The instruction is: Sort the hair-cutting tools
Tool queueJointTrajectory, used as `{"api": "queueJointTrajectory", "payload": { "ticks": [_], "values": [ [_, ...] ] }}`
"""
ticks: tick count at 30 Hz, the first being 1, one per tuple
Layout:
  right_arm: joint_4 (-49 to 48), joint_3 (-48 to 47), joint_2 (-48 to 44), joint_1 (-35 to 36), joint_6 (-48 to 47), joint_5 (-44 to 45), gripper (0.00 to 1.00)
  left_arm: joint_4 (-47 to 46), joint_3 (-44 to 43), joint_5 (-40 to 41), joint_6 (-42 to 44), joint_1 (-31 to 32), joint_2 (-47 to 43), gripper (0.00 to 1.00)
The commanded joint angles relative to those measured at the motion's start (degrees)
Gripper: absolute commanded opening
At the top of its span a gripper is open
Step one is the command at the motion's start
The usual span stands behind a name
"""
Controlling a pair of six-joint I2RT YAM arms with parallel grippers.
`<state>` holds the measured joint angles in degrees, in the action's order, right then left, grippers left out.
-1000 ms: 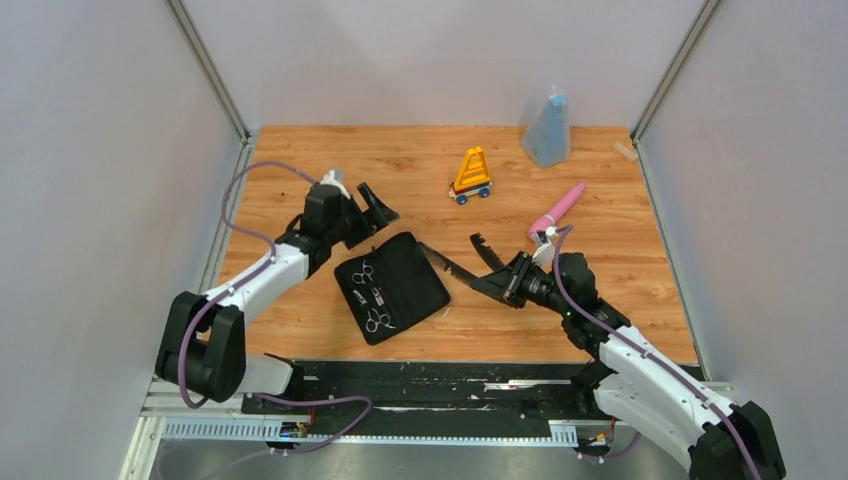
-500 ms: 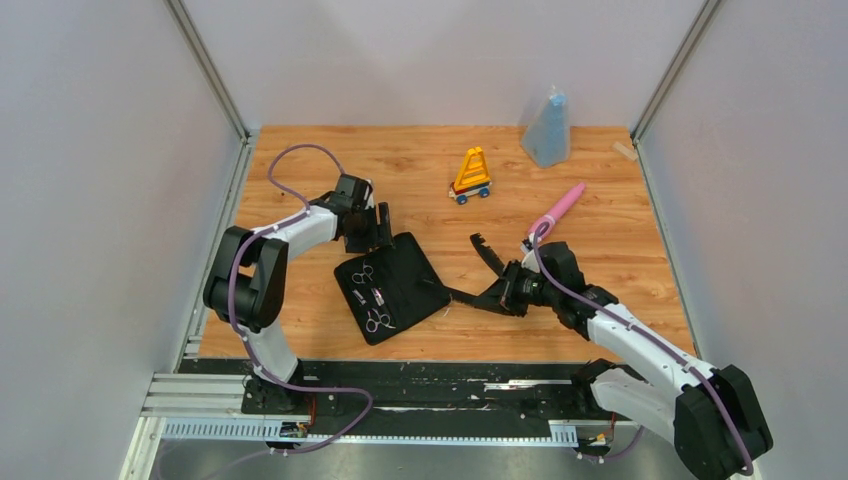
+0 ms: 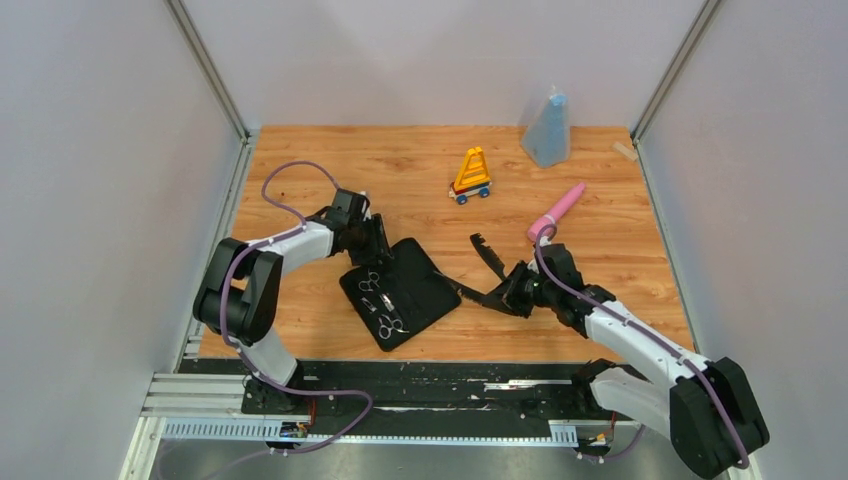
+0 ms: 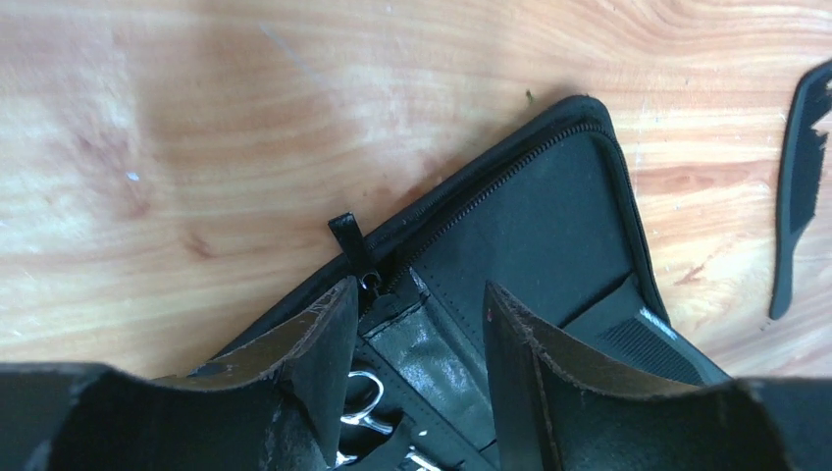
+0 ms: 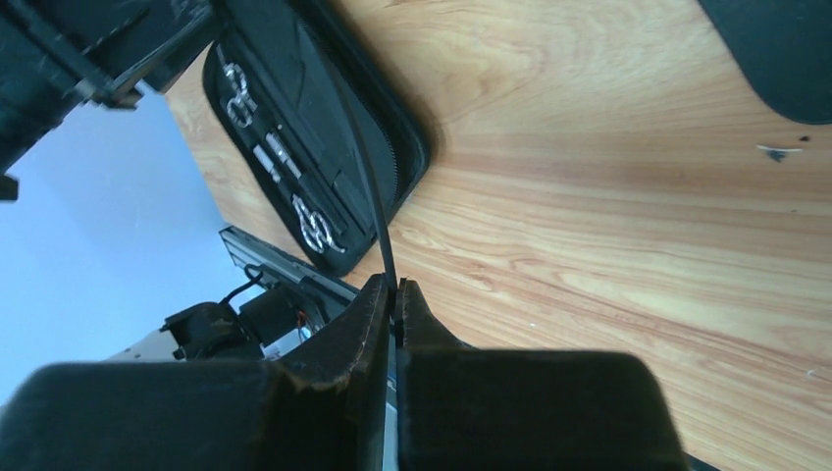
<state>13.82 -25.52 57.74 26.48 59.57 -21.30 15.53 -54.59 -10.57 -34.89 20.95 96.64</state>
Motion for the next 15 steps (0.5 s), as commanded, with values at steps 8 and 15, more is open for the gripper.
{"api": "queueJointTrajectory", "payload": {
  "ticks": [8, 15],
  "values": [
    [-3.56, -3.07, 10.25, -0.2, 0.33, 1.85, 0.0, 0.74, 7.71, -7.59, -10.96, 4.75, -5.83, 0.52],
    [-4.56, -6.26, 14.92, -0.13, -2.94, 4.27, 0.0, 2.0, 7.56, -6.68, -10.1, 5.88, -5.94, 0.51]
  ]
}}
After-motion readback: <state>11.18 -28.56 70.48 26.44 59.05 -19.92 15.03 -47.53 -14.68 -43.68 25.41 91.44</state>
